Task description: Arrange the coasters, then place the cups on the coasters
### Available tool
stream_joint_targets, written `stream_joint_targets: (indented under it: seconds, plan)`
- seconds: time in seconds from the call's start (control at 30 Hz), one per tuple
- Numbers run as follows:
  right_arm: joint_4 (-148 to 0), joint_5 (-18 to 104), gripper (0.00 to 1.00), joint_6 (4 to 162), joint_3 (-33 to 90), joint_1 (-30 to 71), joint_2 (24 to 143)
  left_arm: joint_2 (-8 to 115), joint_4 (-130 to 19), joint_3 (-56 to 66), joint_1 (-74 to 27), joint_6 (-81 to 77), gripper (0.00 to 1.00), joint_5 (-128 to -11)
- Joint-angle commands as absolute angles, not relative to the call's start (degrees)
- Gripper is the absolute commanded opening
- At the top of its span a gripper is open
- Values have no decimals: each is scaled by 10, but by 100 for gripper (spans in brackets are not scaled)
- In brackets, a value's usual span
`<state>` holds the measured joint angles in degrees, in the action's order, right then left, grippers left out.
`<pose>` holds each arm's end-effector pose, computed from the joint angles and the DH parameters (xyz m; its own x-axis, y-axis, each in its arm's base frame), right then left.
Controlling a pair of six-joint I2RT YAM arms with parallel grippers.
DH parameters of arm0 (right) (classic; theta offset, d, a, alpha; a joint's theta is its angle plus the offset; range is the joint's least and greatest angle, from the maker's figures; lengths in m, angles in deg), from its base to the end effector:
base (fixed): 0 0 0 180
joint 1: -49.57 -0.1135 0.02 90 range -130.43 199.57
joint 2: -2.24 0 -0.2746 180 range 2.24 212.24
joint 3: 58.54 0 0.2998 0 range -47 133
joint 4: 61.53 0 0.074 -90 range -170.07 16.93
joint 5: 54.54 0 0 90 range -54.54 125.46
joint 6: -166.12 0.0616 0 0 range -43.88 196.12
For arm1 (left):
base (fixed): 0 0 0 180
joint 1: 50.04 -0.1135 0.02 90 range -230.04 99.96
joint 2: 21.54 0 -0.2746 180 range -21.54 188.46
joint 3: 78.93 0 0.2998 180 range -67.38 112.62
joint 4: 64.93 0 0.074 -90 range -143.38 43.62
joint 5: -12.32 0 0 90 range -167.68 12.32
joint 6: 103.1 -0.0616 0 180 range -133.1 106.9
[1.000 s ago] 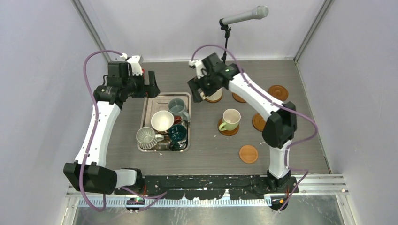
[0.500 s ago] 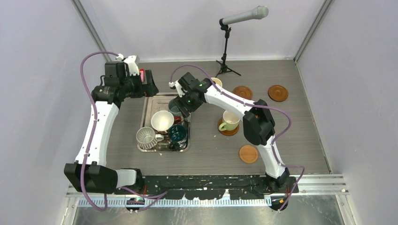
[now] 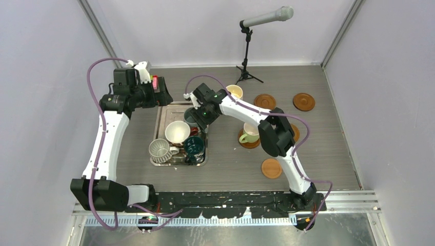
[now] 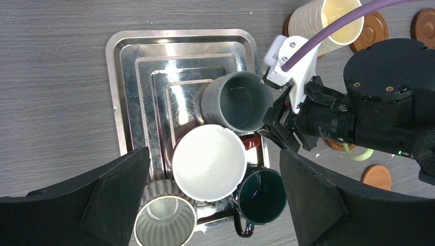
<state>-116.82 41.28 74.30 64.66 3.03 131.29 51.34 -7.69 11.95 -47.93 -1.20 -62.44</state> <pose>0.3783 0.4083 0.1777 -0.5781 -0.6560 -0.4852 -0.7745 0.6283 0.0734 0.3268 -0.0282 0.3842 -0.6678 -0.1745 -0.7236 0.1035 0.9409 -0.3224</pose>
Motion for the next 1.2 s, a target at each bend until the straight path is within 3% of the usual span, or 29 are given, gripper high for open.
stream_joint_targets:
  seconds: [0.0,0.23,0.47,0.73,1.17]
  plan:
    - [-1144,405,56,735,672,19,1313,495,-96,119,-486,-3,100,-608]
    - [-1145,398,51,723,673,10,1323,496,-97,119,-488,-2,100,-605]
    - [-1148,391,39,720,676,10,1329,496,-98,118,-489,-2,100,-604]
    - [-1165,395,1,715,679,10,1312,498,-99,119,-491,0,100,-607]
    - [-1118,386,0,736,664,10,1214,491,-103,114,-496,6,100,-626]
